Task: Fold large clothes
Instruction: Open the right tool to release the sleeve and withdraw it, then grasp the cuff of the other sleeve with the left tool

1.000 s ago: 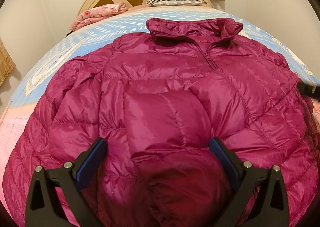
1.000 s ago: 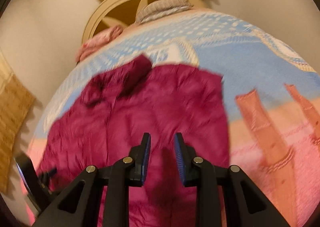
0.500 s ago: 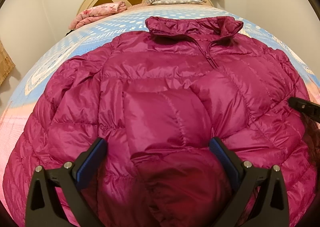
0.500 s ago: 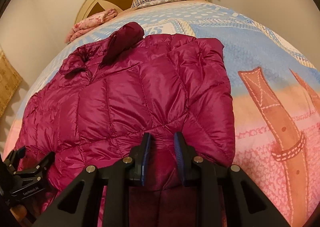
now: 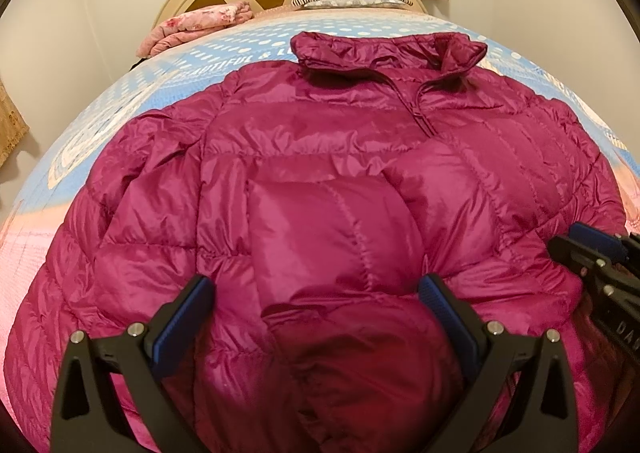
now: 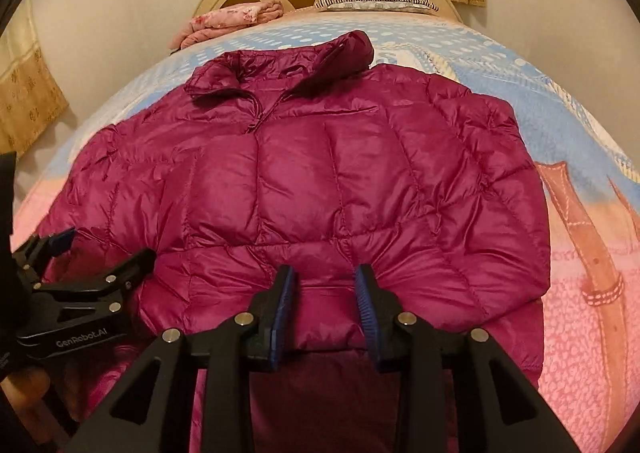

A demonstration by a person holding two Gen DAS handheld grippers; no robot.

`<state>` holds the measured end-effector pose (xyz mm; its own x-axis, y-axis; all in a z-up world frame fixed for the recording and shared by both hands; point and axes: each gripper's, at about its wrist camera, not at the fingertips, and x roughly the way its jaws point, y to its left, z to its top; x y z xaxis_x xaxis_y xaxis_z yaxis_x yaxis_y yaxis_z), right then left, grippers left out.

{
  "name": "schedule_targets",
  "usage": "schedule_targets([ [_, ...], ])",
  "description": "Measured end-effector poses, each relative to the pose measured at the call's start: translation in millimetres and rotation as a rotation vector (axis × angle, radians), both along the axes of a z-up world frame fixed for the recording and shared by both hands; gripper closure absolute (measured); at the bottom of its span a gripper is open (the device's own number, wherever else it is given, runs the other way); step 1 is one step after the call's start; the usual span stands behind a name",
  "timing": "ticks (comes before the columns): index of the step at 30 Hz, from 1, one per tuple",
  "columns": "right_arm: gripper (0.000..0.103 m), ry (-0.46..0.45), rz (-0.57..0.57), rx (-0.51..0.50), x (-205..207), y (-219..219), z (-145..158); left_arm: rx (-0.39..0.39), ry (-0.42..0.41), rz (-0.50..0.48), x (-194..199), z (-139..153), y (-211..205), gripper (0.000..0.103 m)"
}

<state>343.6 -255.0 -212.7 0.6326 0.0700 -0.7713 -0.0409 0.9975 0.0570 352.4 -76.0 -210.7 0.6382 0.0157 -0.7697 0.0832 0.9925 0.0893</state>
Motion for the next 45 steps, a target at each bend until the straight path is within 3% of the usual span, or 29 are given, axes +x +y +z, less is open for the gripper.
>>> schedule_targets([
  [10,0.068,-0.01,-0.004,-0.018,-1.9,1.8,-2.0,-0.016,0.015,-0.004,2.2,-0.3,0.8,0.0],
  [14,0.068,-0.013,-0.005,-0.016,-2.3,1.0,-2.0,-0.07,0.084,-0.059,5.9,3.6,9.0,0.0],
  [16,0.068,-0.015,-0.005,-0.007,-1.8,0.1,-1.9,-0.066,0.046,-0.054,-8.0,13.5,19.6,0.0],
  [20,0.068,-0.016,-0.006,0.015,-1.3,-2.5,-2.3,-0.077,-0.041,0.013,-46.9,41.0,60.0,0.0],
  [24,0.068,-0.018,-0.007,0.028,-1.4,-3.0,-2.5,-0.013,-0.13,0.117,-85.2,63.1,122.0,0.0],
  [27,0.068,-0.02,-0.007,0.033,-1.3,-3.1,-2.5,0.061,-0.147,0.245,-108.2,64.7,178.3,0.0],
  [30,0.068,-0.022,-0.008,0.04,-1.1,-3.4,-2.5,0.081,-0.141,0.369,-133.7,56.2,225.2,0.0],
  [34,0.067,-0.025,-0.008,0.05,-1.7,-4.7,-2.2,-0.047,-0.085,0.45,-161.5,37.7,267.2,0.0],
  [39,0.067,-0.028,-0.01,0.062,-2.9,-5.5,-2.0,-0.149,-0.058,0.459,-155.7,20.7,264.1,0.0],
  [42,0.067,-0.031,-0.013,0.077,-3.4,-7.2,-1.9,-0.177,-0.038,0.45,-142.9,12.3,256.6,0.017],
  [44,0.067,-0.033,-0.015,0.087,-4.2,-8.8,-2.0,-0.196,-0.021,0.449,-134.5,2.0,255.2,0.05],
  [45,0.067,-0.033,-0.016,0.09,-4.6,-9.4,-1.9,-0.202,-0.022,0.449,-137.4,4.0,255.8,0.057],
])
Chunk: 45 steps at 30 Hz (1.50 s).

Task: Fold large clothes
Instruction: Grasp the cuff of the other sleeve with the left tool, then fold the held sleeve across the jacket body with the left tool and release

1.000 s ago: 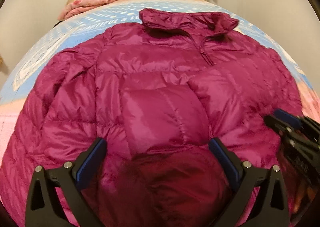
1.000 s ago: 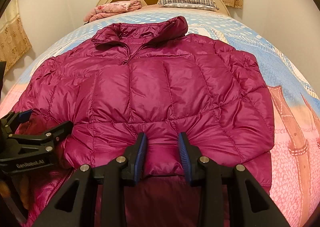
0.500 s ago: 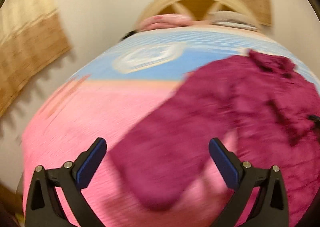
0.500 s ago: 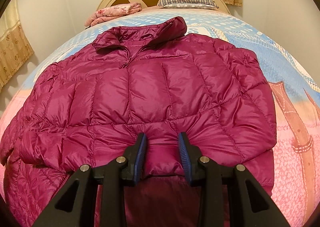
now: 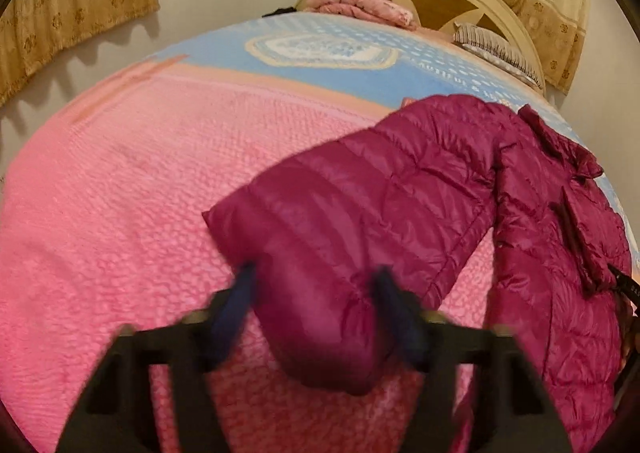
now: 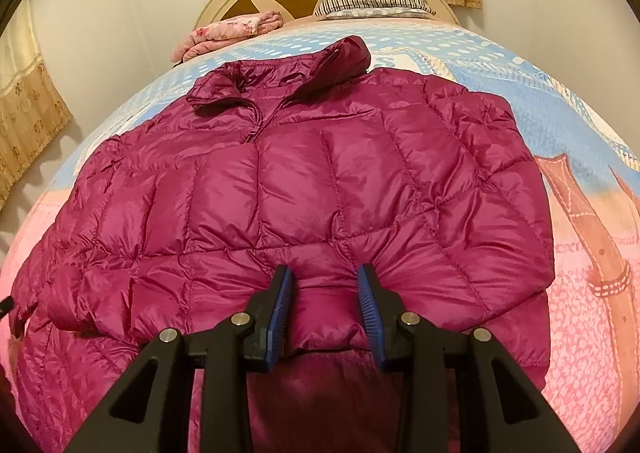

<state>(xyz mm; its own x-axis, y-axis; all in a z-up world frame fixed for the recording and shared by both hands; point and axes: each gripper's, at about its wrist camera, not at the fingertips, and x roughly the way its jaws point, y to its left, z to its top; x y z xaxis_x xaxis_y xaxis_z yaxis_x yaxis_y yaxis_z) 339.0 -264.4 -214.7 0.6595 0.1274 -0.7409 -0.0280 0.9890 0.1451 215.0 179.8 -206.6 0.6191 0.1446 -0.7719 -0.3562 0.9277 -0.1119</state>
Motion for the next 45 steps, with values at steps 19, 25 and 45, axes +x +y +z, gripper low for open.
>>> schedule_targets([
  [19,0.063,-0.008,-0.001,0.035,-1.7,-2.5,0.6,0.223,-0.366,-0.162,-1.9,148.1,-29.6,0.091],
  [25,0.056,-0.012,0.014,0.053,-1.9,-2.3,1.0,0.241,-0.44,-0.304,3.4,179.2,-79.8,0.091],
  [45,0.038,-0.037,-0.002,0.113,-7.3,-8.5,5.0,0.307,-0.354,-0.693,54.6,146.4,-240.5,0.091],
])
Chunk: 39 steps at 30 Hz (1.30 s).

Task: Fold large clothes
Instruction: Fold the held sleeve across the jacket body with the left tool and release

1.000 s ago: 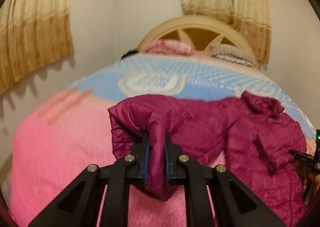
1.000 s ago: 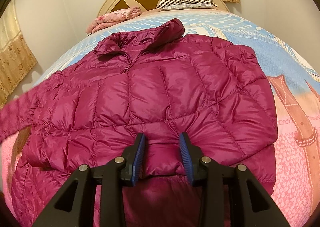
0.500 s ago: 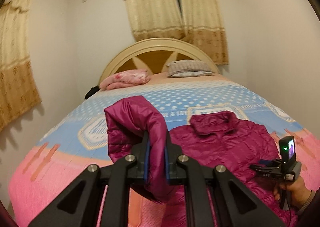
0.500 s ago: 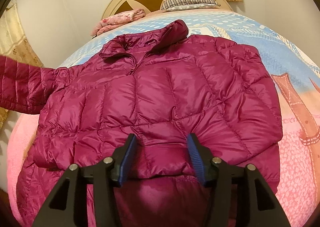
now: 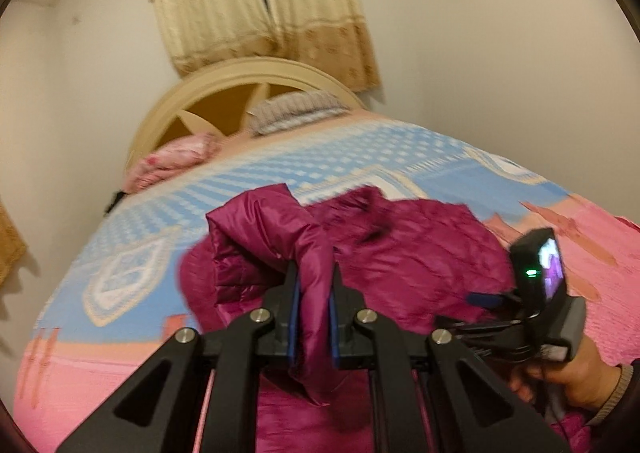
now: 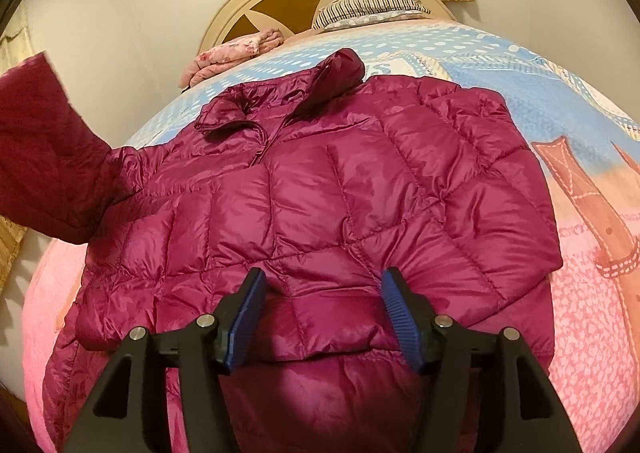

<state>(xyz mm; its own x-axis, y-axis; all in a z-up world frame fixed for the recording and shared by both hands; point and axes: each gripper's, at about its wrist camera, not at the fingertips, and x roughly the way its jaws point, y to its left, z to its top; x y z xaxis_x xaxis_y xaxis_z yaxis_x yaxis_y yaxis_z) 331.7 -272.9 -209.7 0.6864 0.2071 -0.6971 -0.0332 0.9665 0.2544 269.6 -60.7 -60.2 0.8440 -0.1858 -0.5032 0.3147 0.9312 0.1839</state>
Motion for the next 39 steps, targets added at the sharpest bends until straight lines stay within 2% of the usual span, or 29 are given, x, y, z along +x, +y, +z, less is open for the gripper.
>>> schedule_targets([
  [2,0.032,0.004,0.015,-0.022,1.4,4.7,-0.3,0.008,0.03,-0.023,4.9,-9.4,-12.8,0.091],
  [5,0.031,-0.001,0.018,-0.022,0.4,4.4,0.1,0.008,0.069,-0.046,10.5,-22.0,-28.0,0.091],
  [10,0.031,-0.029,-0.039,0.083,-17.4,-14.7,8.4,0.029,0.104,-0.076,16.9,-40.0,-43.1,0.09],
  [11,0.031,-0.042,-0.046,0.113,-24.0,-21.1,10.7,0.029,0.104,-0.081,16.9,-42.4,-45.4,0.084],
  [17,0.029,-0.055,-0.135,0.205,-34.4,-42.3,4.3,0.023,0.122,-0.086,18.3,-51.7,-58.2,0.078],
  [18,0.029,-0.056,-0.14,0.209,-34.4,-43.2,4.2,0.016,0.123,-0.089,16.0,-50.3,-58.1,0.069],
  [19,0.029,-0.059,-0.143,0.208,-34.7,-43.0,4.2,0.011,0.118,-0.097,14.5,-49.1,-57.8,0.057],
  [20,0.029,-0.062,-0.143,0.206,-35.4,-43.0,4.2,0.008,0.109,-0.101,12.9,-48.1,-57.9,0.037],
  [21,0.029,-0.066,-0.145,0.205,-36.1,-42.7,4.6,0.004,0.086,-0.105,8.4,-44.6,-56.2,0.026],
  [22,0.029,-0.068,-0.148,0.208,-36.3,-43.2,4.9,-0.002,0.049,-0.106,0.7,-38.6,-53.6,0.008],
  [23,0.029,-0.069,-0.152,0.214,-36.9,-44.2,4.3,-0.007,0.008,-0.105,-6.9,-32.3,-50.4,0.0],
  [25,0.029,-0.069,-0.163,0.229,-38.0,-46.1,3.0,-0.005,-0.036,-0.111,-13.2,-24.9,-44.5,0.0],
  [27,0.029,-0.071,-0.169,0.24,-40.4,-49.0,2.6,0.019,-0.043,-0.085,-9.9,-24.8,-38.6,0.0],
  [30,0.029,-0.079,-0.177,0.239,-44.2,-50.9,2.5,0.091,-0.035,0.041,14.0,-41.1,-20.4,0.0],
  [32,0.029,-0.083,-0.183,0.234,-45.1,-51.2,3.0,0.169,-0.021,0.187,42.3,-64.2,-2.9,0.0],
  [33,0.029,-0.088,-0.186,0.229,-42.9,-50.3,3.4,0.184,-0.001,0.219,51.6,-72.1,2.6,0.0],
  [35,0.029,-0.125,-0.191,0.214,-48.3,-49.7,10.9,0.186,0.102,0.279,77.9,-96.5,18.9,0.0],
  [37,0.029,-0.147,-0.168,0.205,-51.7,-47.7,21.0,0.148,0.165,0.277,87.8,-107.9,25.9,0.0],
  [39,0.029,-0.144,-0.14,0.219,-51.6,-42.1,31.4,0.125,0.183,0.258,89.3,-116.2,26.5,0.0],
])
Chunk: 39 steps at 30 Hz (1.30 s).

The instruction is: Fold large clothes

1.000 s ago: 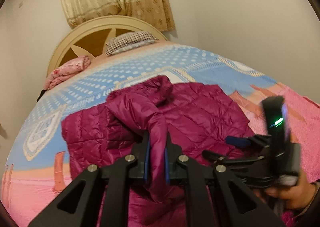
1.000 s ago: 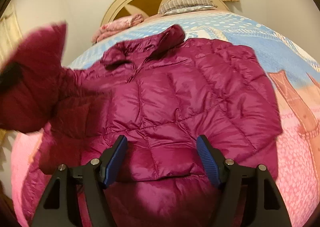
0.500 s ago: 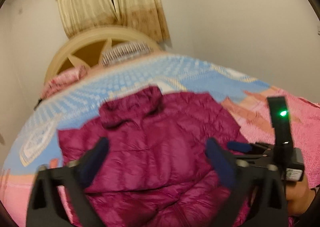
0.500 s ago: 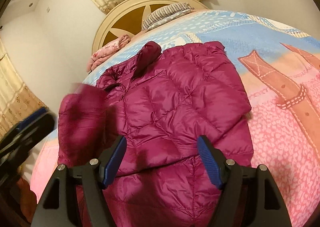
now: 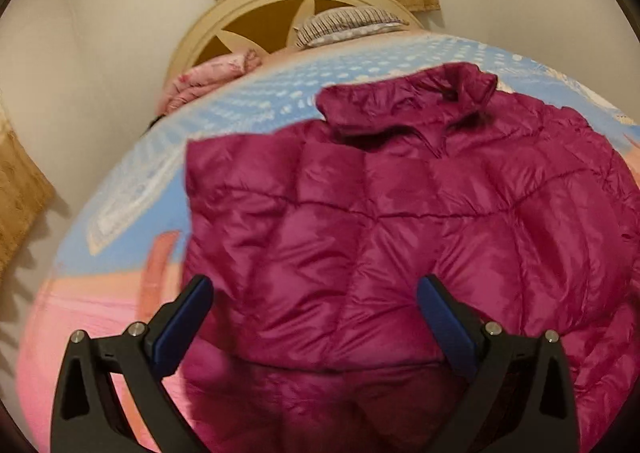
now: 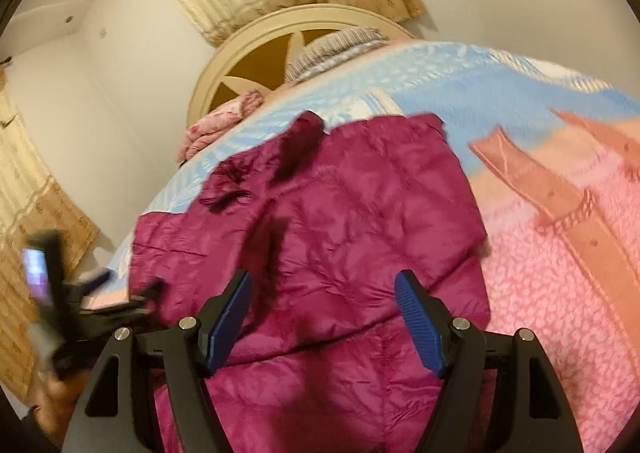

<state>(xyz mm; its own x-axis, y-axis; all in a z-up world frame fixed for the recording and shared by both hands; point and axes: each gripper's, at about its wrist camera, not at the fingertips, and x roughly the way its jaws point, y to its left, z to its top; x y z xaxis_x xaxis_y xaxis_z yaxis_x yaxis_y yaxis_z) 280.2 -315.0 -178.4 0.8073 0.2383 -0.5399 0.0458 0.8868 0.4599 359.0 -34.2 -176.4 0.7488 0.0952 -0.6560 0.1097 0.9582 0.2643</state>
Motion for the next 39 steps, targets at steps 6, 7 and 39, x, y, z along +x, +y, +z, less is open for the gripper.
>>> schedule_targets([
  [6,0.051,0.046,0.171,-0.043,34.2,44.5,26.4,-0.035,0.012,-0.022,-1.2,-2.4,4.8,0.0],
  [7,0.057,0.064,0.193,-0.067,42.0,52.9,25.0,-0.046,0.01,-0.023,-1.4,0.2,6.9,0.0],
  [39,0.084,0.04,0.121,-0.159,27.2,57.1,7.0,-0.103,0.119,0.025,97.4,-25.5,17.1,0.0],
])
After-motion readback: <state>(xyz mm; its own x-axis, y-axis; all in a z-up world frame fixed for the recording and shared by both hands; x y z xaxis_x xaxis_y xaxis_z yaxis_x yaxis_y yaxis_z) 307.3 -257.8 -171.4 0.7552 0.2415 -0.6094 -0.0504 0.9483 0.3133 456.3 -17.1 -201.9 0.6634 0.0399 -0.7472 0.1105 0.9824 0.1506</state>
